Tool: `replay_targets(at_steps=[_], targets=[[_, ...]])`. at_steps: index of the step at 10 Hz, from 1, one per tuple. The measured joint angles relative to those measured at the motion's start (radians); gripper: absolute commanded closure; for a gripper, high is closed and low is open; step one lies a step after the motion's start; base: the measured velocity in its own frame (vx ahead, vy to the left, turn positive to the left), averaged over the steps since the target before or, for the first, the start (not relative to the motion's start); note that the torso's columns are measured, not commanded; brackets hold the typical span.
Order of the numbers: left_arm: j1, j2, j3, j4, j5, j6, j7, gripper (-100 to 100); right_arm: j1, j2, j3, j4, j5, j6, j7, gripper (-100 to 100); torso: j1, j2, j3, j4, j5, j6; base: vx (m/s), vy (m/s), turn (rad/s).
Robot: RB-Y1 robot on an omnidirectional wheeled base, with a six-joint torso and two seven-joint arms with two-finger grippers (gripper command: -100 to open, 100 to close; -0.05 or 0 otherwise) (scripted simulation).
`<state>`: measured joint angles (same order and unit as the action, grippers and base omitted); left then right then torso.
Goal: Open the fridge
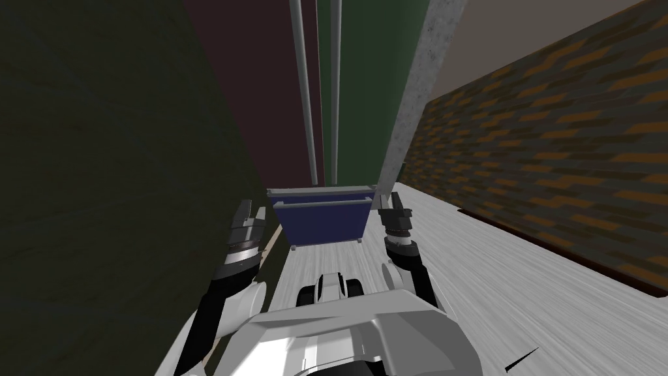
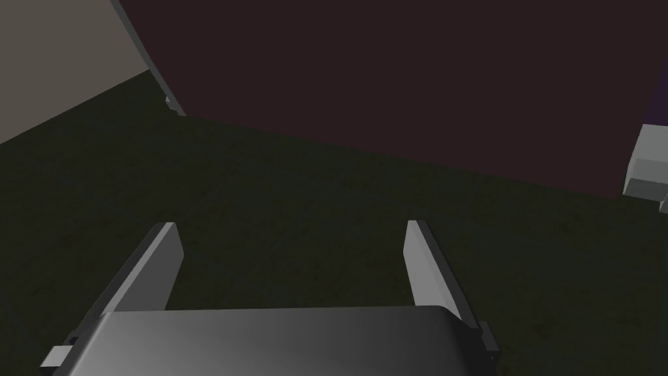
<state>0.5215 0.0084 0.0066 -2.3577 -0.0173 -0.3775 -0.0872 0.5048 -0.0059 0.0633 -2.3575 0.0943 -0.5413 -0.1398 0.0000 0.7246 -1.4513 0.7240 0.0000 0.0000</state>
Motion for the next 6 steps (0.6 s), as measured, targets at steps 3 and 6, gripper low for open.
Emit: replay_targets(at_steps=[3,6], targets=[[-0.013,0.081,0.005,0.049,-0.004,-0.026,-0.003,-100,0.000,0.000,0.000,0.000,0.000,0.000,0.000,0,-0.001,0.011,-0.026,0.013,0.000,0.000,0.051,-0.020,-0.003],[-0.030,0.128,0.006,0.137,-0.015,-0.081,-0.012,-100,0.000,0.000,0.000,0.000,0.000,0.000,0.000,0,0.000,0.013,-0.025,0.014,0.000,0.000,0.081,-0.021,-0.004]])
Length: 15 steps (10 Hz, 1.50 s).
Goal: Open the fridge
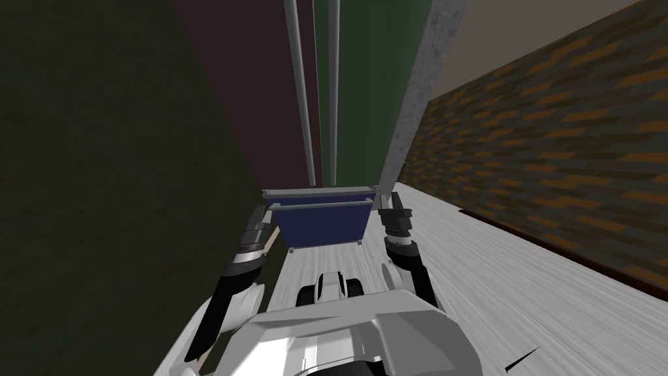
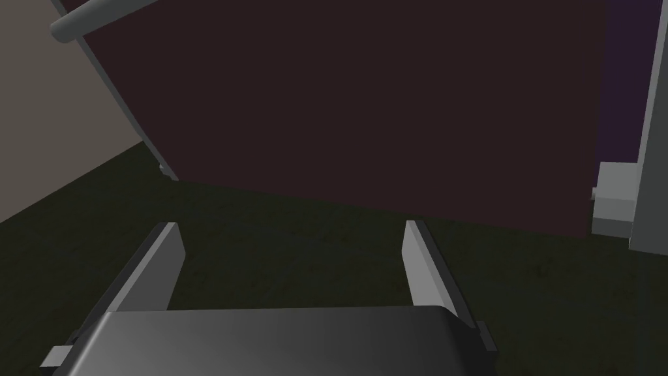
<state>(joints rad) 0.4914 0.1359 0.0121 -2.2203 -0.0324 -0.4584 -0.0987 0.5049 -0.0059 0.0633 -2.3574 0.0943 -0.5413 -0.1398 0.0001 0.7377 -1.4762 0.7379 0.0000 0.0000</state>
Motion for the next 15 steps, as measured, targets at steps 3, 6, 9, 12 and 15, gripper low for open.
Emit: replay_targets(at_steps=[3,6,9,12,15], targets=[[-0.019,0.026,0.005,0.092,-0.011,-0.057,-0.008,-100,0.000,0.000,0.000,0.000,0.000,0.000,0.000,0,0.000,0.001,0.000,0.000,0.000,0.000,0.090,-0.025,-0.005],[-0.031,0.033,0.007,0.158,-0.020,-0.098,-0.015,-100,0.000,0.000,0.000,0.000,0.000,0.000,0.000,0,0.000,0.002,0.001,0.001,0.000,0.000,0.050,-0.022,-0.001],[-0.049,0.038,0.013,0.227,-0.026,-0.138,-0.019,-100,0.000,0.000,0.000,0.000,0.000,0.000,0.000,0,0.000,-0.001,-0.001,0.000,0.000,0.000,0.055,-0.010,-0.003],[-0.059,0.034,0.011,0.298,-0.036,-0.182,-0.028,-100,0.000,0.000,0.000,0.000,0.000,0.000,0.000,0,-0.001,0.000,0.000,0.000,0.000,0.000,0.065,-0.030,-0.004],[-0.080,0.033,0.015,0.393,-0.045,-0.240,-0.035,-100,0.000,0.000,0.000,0.000,0.000,0.000,0.000,0,0.000,0.000,0.000,0.000,0.000,0.000,0.080,-0.022,-0.004]])
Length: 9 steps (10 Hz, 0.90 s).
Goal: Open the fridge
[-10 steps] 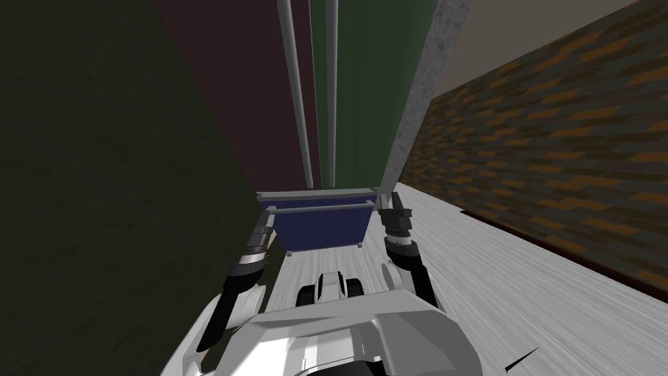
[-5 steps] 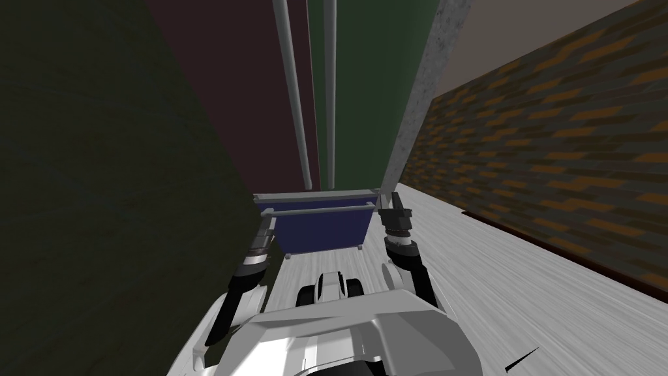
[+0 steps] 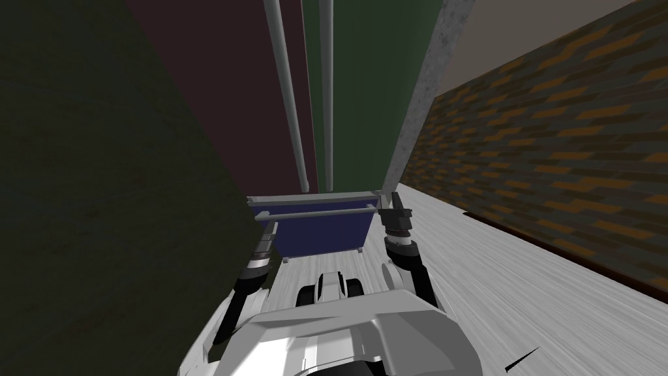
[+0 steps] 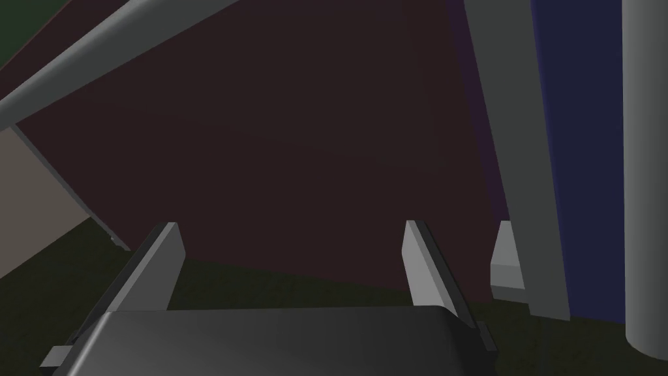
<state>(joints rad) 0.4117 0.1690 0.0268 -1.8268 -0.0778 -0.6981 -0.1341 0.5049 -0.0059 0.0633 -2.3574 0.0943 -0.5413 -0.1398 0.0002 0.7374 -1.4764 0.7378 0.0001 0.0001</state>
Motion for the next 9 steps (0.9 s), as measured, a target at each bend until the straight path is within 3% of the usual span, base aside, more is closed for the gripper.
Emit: replay_targets(at_steps=[9], targets=[[-0.052,0.000,0.011,0.255,-0.030,-0.155,-0.022,-100,0.000,0.000,0.000,0.000,0.000,0.000,0.000,0,0.000,0.000,0.000,0.000,0.000,0.000,0.076,-0.023,-0.004]])
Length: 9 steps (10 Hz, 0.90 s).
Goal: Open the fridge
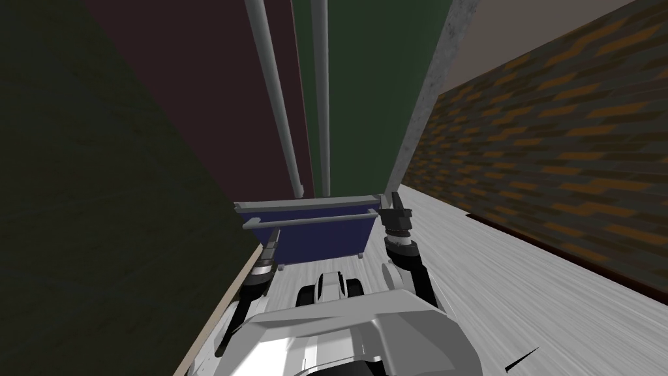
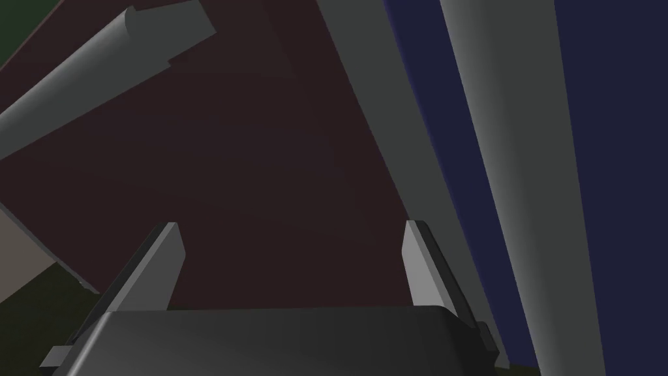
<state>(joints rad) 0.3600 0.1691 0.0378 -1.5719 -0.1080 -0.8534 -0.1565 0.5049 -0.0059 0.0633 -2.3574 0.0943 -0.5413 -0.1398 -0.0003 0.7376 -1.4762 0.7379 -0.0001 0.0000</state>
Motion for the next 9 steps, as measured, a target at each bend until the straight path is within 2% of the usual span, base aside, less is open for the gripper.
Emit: replay_targets(at_steps=[9], targets=[[-0.052,-0.016,0.011,0.234,-0.026,-0.145,-0.020,-100,0.000,0.000,0.000,0.000,0.000,0.000,0.000,0,0.001,0.001,0.001,0.000,0.000,0.000,0.067,-0.020,-0.004]])
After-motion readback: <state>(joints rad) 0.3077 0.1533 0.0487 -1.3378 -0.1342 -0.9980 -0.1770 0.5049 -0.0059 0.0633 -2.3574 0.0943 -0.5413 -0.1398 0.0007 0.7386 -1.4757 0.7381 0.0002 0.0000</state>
